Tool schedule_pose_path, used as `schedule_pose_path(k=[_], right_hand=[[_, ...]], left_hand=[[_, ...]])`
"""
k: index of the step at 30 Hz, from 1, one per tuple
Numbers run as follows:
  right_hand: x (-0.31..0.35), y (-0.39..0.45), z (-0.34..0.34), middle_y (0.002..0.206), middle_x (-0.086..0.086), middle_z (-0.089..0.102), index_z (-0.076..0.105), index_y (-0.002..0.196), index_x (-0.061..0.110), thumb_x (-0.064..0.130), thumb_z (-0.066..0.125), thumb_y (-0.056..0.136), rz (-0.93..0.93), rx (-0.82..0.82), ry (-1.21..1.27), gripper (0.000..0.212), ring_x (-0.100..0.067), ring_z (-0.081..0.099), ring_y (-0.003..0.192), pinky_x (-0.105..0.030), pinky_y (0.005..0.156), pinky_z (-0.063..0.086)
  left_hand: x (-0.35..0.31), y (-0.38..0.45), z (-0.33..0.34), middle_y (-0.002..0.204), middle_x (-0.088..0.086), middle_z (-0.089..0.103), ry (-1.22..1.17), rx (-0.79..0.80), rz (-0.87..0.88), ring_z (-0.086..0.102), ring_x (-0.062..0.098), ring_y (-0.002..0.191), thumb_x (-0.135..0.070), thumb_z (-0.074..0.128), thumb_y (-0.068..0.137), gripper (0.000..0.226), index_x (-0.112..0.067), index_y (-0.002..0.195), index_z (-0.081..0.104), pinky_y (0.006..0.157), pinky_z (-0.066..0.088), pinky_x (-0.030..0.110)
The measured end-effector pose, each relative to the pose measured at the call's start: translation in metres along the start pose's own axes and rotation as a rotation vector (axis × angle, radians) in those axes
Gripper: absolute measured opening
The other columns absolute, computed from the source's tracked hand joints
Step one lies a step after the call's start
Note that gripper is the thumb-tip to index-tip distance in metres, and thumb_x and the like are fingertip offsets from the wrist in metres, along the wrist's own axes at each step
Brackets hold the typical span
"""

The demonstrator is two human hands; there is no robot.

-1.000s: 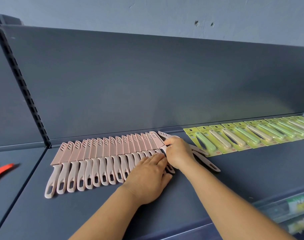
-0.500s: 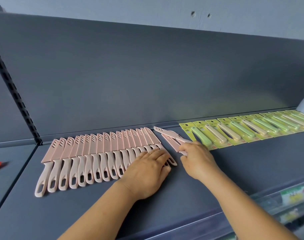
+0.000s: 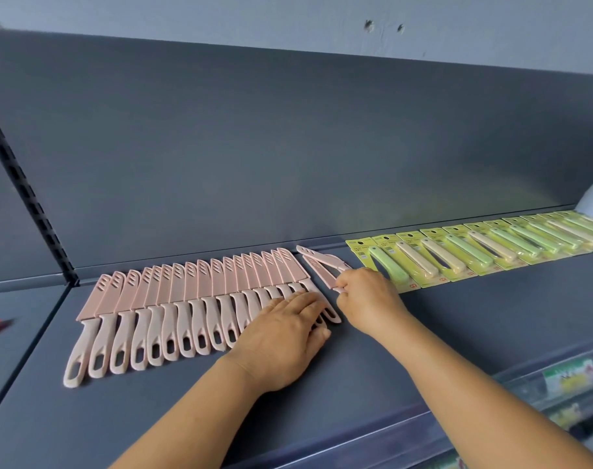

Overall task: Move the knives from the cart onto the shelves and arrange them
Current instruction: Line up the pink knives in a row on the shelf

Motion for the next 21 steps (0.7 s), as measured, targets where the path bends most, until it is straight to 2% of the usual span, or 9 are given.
schedule_pose_path(k=[3, 6, 10, 12, 14, 15, 18, 19, 21], right_hand=[[0.010, 0.004, 0.002, 0.105, -0.007, 0.065, 0.067, 0.105, 0.016, 0.011, 0.051, 0.090, 0.007, 0.006, 0.046, 0.022, -0.027, 0.061, 0.094, -0.028, 0.066, 0.044], [0.019, 0.008, 0.003, 0.107, -0.008, 0.066, 0.067, 0.106, 0.016, 0.013, 0.053, 0.090, -0.003, 0.002, 0.084, 0.022, -0.027, 0.062, 0.097, -0.029, 0.071, 0.047], [0.025, 0.012, 0.004, 0.107, -0.006, 0.067, 0.068, 0.106, 0.017, 0.017, 0.054, 0.091, -0.015, -0.004, 0.105, 0.020, -0.026, 0.062, 0.098, -0.026, 0.069, 0.042], [0.025, 0.013, 0.004, 0.095, -0.007, 0.067, 0.067, 0.089, 0.016, 0.018, 0.052, 0.091, -0.023, -0.010, 0.123, 0.015, -0.027, 0.059, 0.088, -0.025, 0.062, 0.038], [0.023, 0.011, 0.002, 0.079, -0.007, 0.060, 0.053, 0.067, 0.013, 0.016, 0.049, 0.090, -0.015, -0.017, 0.171, 0.023, -0.030, 0.051, 0.078, -0.028, 0.056, 0.035], [0.019, 0.010, 0.000, 0.078, -0.008, 0.059, 0.050, 0.066, 0.012, 0.015, 0.048, 0.090, -0.008, -0.028, 0.192, 0.024, -0.031, 0.049, 0.078, -0.030, 0.058, 0.037], [-0.002, 0.007, -0.009, 0.103, -0.010, 0.064, 0.066, 0.098, 0.013, 0.013, 0.045, 0.092, -0.002, -0.113, 0.143, 0.021, -0.032, 0.055, 0.095, -0.032, 0.073, 0.046], [-0.010, 0.006, -0.010, 0.106, -0.010, 0.063, 0.064, 0.104, 0.014, 0.012, 0.045, 0.093, -0.007, -0.126, 0.098, 0.022, -0.030, 0.054, 0.097, -0.031, 0.070, 0.042], [-0.026, 0.005, -0.009, 0.106, -0.008, 0.060, 0.060, 0.104, 0.016, 0.009, 0.045, 0.092, 0.002, -0.100, 0.014, 0.021, -0.027, 0.048, 0.090, -0.030, 0.065, 0.032]], left_hand=[[0.000, 0.000, 0.000, 0.155, -0.010, 0.021, -0.006, -0.009, 0.008, 0.016, 0.009, 0.143, -0.044, 0.029, 0.100, 0.052, -0.024, 0.148, 0.025, 0.116, 0.007, 0.023], [-0.001, -0.001, -0.002, 0.156, -0.007, 0.021, -0.006, -0.012, 0.007, 0.017, 0.011, 0.143, -0.043, 0.030, 0.100, 0.053, -0.022, 0.148, 0.025, 0.116, 0.007, 0.024], [-0.002, -0.001, -0.004, 0.157, -0.007, 0.018, -0.007, -0.009, -0.001, 0.014, 0.010, 0.143, -0.043, 0.029, 0.100, 0.054, -0.023, 0.149, 0.022, 0.115, 0.004, 0.023], [-0.002, -0.001, -0.003, 0.157, -0.007, 0.018, -0.012, -0.006, -0.003, 0.014, 0.010, 0.144, -0.043, 0.029, 0.100, 0.054, -0.023, 0.149, 0.021, 0.116, 0.004, 0.023], [-0.002, -0.001, -0.004, 0.156, -0.008, 0.019, -0.013, -0.009, 0.001, 0.015, 0.009, 0.143, -0.043, 0.030, 0.100, 0.053, -0.024, 0.149, 0.022, 0.116, 0.005, 0.023], [-0.001, -0.001, -0.003, 0.156, -0.008, 0.019, -0.010, -0.008, -0.001, 0.015, 0.010, 0.143, -0.043, 0.030, 0.100, 0.053, -0.024, 0.149, 0.022, 0.116, 0.006, 0.023], [-0.002, -0.001, -0.004, 0.156, -0.007, 0.019, 0.024, 0.007, -0.002, 0.015, 0.011, 0.144, -0.047, 0.025, 0.099, 0.054, -0.024, 0.148, 0.022, 0.117, 0.007, 0.025], [-0.003, -0.001, -0.006, 0.157, -0.006, 0.018, 0.040, 0.013, 0.002, 0.014, 0.011, 0.144, -0.048, 0.024, 0.099, 0.055, -0.024, 0.149, 0.021, 0.117, 0.006, 0.026], [-0.007, -0.002, -0.009, 0.158, -0.006, 0.014, 0.062, 0.038, 0.014, 0.011, 0.011, 0.145, -0.046, 0.027, 0.100, 0.056, -0.024, 0.150, 0.017, 0.117, 0.002, 0.025]])
Point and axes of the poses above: each hand's wrist, its own y-axis towards the middle knuckle, its own z-axis out of the palm, x = y × z, the point moved 5 cm from there along y, towards the middle knuckle
